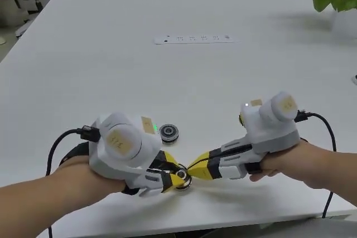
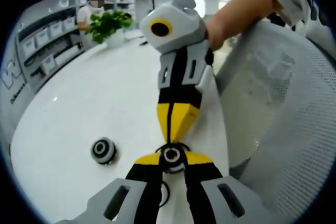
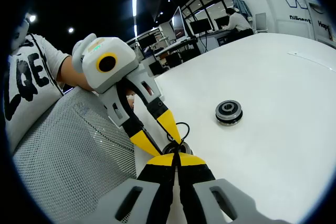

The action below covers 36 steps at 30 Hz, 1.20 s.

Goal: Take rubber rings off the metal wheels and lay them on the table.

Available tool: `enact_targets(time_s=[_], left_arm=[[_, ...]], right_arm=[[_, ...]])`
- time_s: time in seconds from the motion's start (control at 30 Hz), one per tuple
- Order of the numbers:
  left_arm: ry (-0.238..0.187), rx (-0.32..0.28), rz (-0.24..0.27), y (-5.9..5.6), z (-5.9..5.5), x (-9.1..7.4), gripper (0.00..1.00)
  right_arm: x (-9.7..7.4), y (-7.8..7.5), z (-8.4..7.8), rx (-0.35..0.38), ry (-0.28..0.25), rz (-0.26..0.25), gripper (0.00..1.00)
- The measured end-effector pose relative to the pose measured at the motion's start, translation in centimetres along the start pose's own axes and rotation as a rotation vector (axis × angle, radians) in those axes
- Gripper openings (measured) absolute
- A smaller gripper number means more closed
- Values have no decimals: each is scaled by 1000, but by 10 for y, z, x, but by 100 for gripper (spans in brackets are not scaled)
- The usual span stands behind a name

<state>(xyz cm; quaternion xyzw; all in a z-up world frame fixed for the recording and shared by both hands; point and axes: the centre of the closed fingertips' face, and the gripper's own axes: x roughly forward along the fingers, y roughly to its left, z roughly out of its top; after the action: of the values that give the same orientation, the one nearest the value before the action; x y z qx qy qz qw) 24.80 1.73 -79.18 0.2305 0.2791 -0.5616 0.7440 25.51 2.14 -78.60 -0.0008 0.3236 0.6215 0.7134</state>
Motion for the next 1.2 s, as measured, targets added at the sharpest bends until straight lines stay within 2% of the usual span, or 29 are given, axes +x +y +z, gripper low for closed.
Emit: enact_targets(time_s=[0.2, 0.4, 0.73, 1.2], left_arm=[[-4, 12, -14, -4, 2, -7, 23], [-40, -9, -9, -3, 10, -17, 26], [-56, -28, -3, -4, 8, -31, 35], [-96, -77, 46, 7, 6, -52, 45]], right_arm=[[-1, 1, 0, -4, -1, 1, 0], [-2, 0, 2, -1, -8, -2, 0], [-2, 3, 4, 2, -14, 5, 0], [-2, 11, 14, 2, -30, 26, 0]])
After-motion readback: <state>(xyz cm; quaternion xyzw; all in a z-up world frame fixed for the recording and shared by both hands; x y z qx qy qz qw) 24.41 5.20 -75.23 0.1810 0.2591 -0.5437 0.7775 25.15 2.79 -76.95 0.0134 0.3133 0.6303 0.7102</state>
